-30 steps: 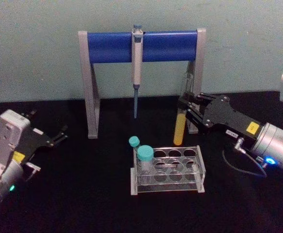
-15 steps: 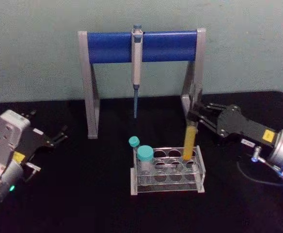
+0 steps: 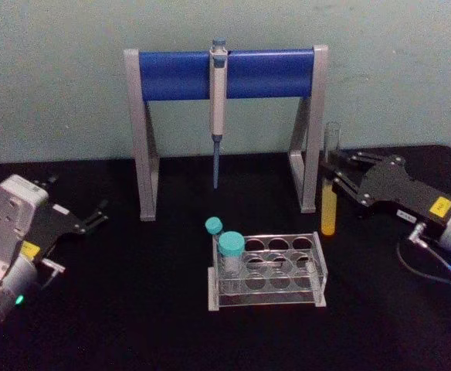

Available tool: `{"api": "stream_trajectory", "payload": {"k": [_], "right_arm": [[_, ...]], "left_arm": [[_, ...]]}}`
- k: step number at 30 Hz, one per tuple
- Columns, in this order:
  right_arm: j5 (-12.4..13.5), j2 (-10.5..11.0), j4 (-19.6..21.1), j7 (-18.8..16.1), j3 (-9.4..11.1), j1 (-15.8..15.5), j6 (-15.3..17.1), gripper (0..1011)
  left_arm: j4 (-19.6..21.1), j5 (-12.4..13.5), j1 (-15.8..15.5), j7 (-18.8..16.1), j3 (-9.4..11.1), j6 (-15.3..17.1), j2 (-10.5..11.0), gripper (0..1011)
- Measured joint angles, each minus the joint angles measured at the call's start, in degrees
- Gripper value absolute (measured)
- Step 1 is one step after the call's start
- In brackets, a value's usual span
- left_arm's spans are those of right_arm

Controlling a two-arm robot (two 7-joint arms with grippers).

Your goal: Pick up the test tube from the test tube rack, shake it, then place it back into the test tube rack.

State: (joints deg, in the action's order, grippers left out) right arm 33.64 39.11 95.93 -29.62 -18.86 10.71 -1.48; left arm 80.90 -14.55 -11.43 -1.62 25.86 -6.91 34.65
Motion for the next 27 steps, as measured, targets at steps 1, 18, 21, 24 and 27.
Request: {"api": "stream_trajectory", "payload": {"k": [1,18,21,24,27], "right_arm": [[-1.4,-0.6,-0.1,1.0,0.0,0.2,-0.6,228],[-0.7,-8.8,-7.5,-3.8,-1.3,4.2,-5.4,228],[1.0,-9.6,-8.4,-6.4,-2.0,4.9,-5.9,228],[2.2,-9.7,-8.7,-8.0,-2.4,5.3,-6.0,228],[3.4,-9.4,-8.7,-9.8,-2.9,5.5,-5.8,228]], "left_arm": [[0.0,0.0,0.0,0.0,0.0,0.0,0.0,1001],[0.0,0.0,0.0,0.0,0.0,0.0,0.0,1001],[0.0,0.0,0.0,0.0,0.0,0.0,0.0,1001],[0.0,0.0,0.0,0.0,0.0,0.0,0.0,1001],[0.0,0.0,0.0,0.0,0.0,0.0,0.0,1001]]}}
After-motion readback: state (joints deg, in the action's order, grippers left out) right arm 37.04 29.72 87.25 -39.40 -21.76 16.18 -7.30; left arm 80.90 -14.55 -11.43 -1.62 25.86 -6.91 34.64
